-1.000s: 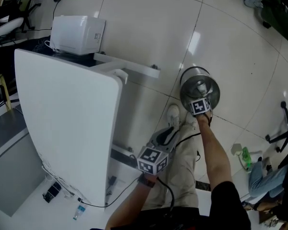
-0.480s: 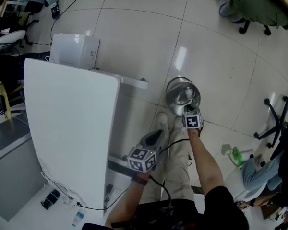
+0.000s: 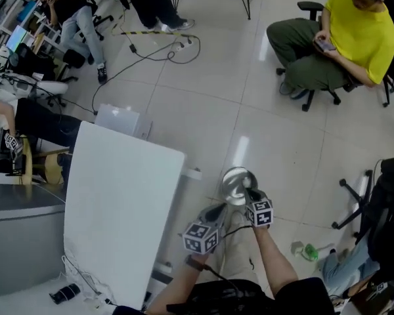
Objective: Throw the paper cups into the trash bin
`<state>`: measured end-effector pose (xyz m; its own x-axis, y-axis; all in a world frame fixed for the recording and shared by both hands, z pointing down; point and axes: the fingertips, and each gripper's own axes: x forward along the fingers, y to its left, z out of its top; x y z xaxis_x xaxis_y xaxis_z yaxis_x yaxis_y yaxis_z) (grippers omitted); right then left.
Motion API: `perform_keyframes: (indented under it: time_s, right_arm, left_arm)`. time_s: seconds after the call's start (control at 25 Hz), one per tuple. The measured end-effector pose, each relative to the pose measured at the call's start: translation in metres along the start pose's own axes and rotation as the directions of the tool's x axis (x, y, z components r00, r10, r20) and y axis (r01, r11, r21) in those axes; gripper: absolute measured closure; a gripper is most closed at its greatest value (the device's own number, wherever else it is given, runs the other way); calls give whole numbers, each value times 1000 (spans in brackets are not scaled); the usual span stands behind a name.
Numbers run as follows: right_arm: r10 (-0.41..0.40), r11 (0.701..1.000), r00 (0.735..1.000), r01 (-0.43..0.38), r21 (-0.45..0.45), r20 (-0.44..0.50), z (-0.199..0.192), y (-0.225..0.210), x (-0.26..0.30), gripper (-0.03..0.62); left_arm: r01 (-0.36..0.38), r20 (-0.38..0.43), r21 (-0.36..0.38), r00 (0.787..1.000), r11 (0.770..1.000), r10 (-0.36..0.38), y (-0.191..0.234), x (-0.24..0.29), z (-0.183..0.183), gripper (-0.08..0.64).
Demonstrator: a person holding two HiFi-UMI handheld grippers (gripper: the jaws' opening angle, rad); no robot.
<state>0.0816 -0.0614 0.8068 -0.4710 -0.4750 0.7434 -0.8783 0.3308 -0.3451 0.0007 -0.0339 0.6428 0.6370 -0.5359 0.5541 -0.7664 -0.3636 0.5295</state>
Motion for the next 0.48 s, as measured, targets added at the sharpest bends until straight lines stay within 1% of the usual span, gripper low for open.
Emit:
perform_keyframes:
  time_s: [0.12, 0.2, 0.28, 0.4, 0.48]
  right_arm:
    - [27, 1000, 996, -26, -2, 89, 49, 17, -41, 586]
    - [12, 1000, 990, -13, 5, 143, 71, 23, -81, 586]
    - [2, 1000, 980, -5, 18, 198, 89, 33, -116, 586]
    - [-5, 1000, 956, -4, 29, 294, 120, 51, -158, 586]
    - [-13, 1000, 929, 5, 23, 371, 145, 59, -188, 586]
  left_arm:
    - [26, 59, 39, 998, 999, -29, -24, -12, 44, 557]
    - [62, 76, 55, 995, 997, -66, -46, -23, 63, 557]
    - [81, 94, 74, 992, 994, -88, -59, -40, 81, 557]
    - [85, 140, 118, 985, 989, -101, -65, -69, 114, 557]
    - [75, 171, 177, 980, 981, -106, -69, -87, 136, 557]
